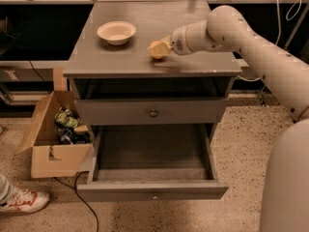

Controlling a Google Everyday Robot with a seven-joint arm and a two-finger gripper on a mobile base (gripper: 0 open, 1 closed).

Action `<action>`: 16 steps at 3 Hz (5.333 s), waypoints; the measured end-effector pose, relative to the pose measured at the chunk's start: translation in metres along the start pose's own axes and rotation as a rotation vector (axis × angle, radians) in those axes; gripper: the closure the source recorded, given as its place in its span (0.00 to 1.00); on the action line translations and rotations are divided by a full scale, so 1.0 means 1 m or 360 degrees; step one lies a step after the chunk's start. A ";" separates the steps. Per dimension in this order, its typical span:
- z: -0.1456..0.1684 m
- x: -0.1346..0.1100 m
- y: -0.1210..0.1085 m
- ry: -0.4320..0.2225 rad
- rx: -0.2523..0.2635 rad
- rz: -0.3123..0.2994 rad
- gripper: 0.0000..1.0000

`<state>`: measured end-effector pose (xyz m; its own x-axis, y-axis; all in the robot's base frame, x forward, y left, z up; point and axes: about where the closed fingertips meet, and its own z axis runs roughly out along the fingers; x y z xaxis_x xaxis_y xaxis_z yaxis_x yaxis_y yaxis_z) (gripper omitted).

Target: Place orange into middle drawer

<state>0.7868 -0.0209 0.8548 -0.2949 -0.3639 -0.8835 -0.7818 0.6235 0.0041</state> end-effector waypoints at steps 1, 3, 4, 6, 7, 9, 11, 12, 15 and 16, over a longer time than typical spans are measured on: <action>-0.042 -0.010 0.023 -0.0131 -0.0053 -0.0080 0.86; -0.152 0.004 0.067 -0.0248 -0.0019 -0.0252 1.00; -0.152 0.004 0.067 -0.0246 -0.0019 -0.0253 1.00; -0.167 0.138 0.101 0.0278 -0.0106 -0.0367 1.00; -0.149 0.228 0.098 0.0384 -0.0139 -0.0223 1.00; -0.119 0.274 0.103 0.0332 -0.0240 -0.0117 1.00; -0.011 0.382 0.120 0.0288 -0.0294 0.0085 1.00; 0.031 0.398 0.118 0.0336 -0.0252 0.0064 1.00; 0.118 0.442 0.123 0.0322 -0.0291 0.0192 0.30; 0.109 0.448 0.111 0.0293 -0.0244 0.0216 0.07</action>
Offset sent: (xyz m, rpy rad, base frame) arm -0.1971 -0.0943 0.0921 0.0318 -0.2626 0.1068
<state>0.6284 -0.0393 0.4086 -0.4868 -0.4127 -0.7699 -0.7982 0.5683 0.2000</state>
